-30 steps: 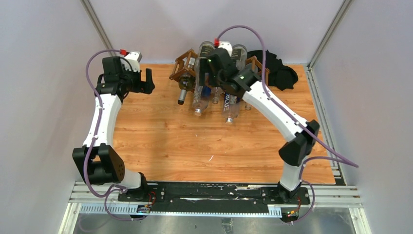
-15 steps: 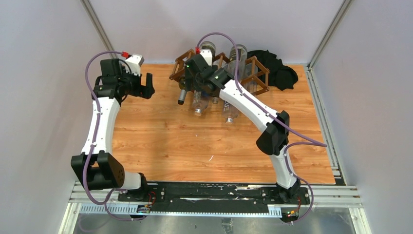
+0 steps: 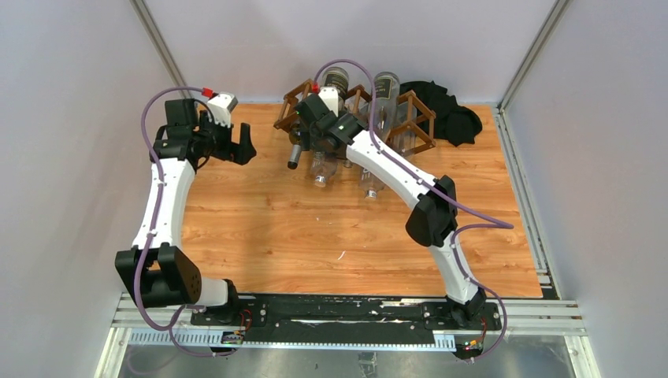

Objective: Take the wine bottle off the wine rack

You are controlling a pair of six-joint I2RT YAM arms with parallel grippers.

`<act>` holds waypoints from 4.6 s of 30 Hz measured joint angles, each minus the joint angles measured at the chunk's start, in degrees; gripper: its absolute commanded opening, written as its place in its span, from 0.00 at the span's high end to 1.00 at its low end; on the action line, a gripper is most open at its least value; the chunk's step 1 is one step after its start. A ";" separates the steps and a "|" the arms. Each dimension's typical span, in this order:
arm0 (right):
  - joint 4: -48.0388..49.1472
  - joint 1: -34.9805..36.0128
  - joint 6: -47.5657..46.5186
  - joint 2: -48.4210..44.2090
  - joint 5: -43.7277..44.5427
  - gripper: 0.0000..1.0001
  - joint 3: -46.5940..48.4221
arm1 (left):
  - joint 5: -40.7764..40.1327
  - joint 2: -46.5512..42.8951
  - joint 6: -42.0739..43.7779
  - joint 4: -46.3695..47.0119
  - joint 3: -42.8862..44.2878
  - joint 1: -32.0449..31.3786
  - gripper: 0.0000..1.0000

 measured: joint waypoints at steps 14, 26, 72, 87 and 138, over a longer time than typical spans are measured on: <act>0.11 -2.34 6.58 0.81 -2.99 0.72 0.17 | 2.23 -1.60 0.74 -1.60 -1.99 -2.51 0.00; 6.10 -4.63 8.33 -2.99 -9.86 1.00 -6.25 | 2.82 -2.03 3.26 -2.86 -1.99 -3.85 0.00; 9.79 -10.03 12.59 -29.46 -48.76 1.00 -26.58 | 11.30 -11.61 31.47 -4.66 -1.46 -11.43 0.00; 7.04 -0.76 9.64 -25.44 -56.28 1.00 -24.04 | 12.90 -31.45 60.59 -2.95 -13.88 -12.92 0.00; 12.31 6.82 -2.86 -21.57 -66.49 0.28 -25.03 | 14.16 -50.01 74.66 12.66 -49.55 -15.96 1.00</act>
